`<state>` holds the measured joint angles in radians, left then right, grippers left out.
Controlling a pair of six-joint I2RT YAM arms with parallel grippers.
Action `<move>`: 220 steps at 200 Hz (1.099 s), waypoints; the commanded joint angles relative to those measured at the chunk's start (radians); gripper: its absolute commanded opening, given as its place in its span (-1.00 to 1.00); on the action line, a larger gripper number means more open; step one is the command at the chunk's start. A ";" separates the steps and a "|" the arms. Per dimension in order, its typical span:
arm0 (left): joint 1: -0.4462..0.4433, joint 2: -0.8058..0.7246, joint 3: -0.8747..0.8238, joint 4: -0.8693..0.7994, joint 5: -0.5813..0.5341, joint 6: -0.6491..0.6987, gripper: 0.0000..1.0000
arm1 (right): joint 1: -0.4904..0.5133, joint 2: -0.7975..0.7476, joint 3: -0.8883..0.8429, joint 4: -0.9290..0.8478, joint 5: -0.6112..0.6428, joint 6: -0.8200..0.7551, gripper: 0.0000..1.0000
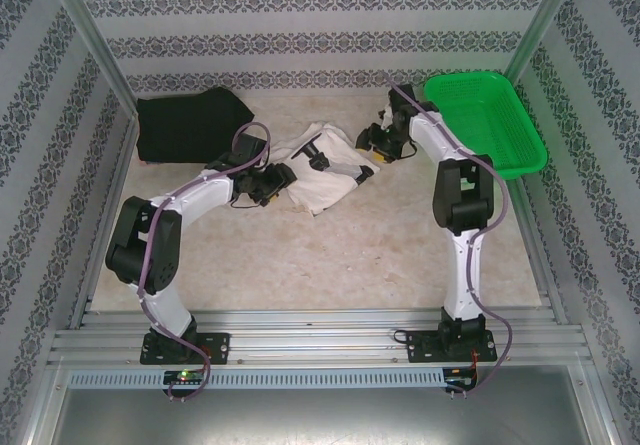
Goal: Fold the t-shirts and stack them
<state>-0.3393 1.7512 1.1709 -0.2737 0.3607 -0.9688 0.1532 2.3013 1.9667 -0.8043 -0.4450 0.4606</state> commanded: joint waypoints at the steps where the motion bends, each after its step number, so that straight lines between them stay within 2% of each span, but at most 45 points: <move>1: -0.006 -0.025 -0.036 0.044 -0.061 -0.035 0.22 | 0.012 0.023 0.000 -0.022 0.028 -0.048 0.10; 43: -0.004 -0.063 -0.111 0.062 -0.126 -0.050 0.26 | 0.046 -0.035 -0.163 0.079 -0.078 0.031 0.08; 85: 0.001 -0.036 -0.163 0.144 -0.149 -0.086 0.29 | 0.089 -0.206 -0.551 0.349 -0.191 0.285 0.05; 100: 0.002 -0.016 -0.168 0.190 -0.148 -0.097 0.30 | 0.100 -0.247 -0.627 0.412 -0.191 0.317 0.05; 146: 0.003 0.078 -0.117 0.275 -0.118 -0.099 0.34 | 0.075 -0.329 -0.670 0.381 -0.198 0.283 0.12; 194: -0.020 0.233 0.025 0.186 -0.091 -0.049 0.33 | 0.060 -0.431 -0.678 0.357 -0.227 0.262 0.20; 220: -0.050 0.287 0.115 0.136 -0.092 -0.010 0.25 | 0.064 -0.508 -0.681 0.329 -0.247 0.245 0.22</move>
<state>-0.3428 1.9495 1.2137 -0.1680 0.2531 -1.0389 0.2131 1.8843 1.3003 -0.4389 -0.6483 0.7307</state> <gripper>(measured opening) 0.643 0.606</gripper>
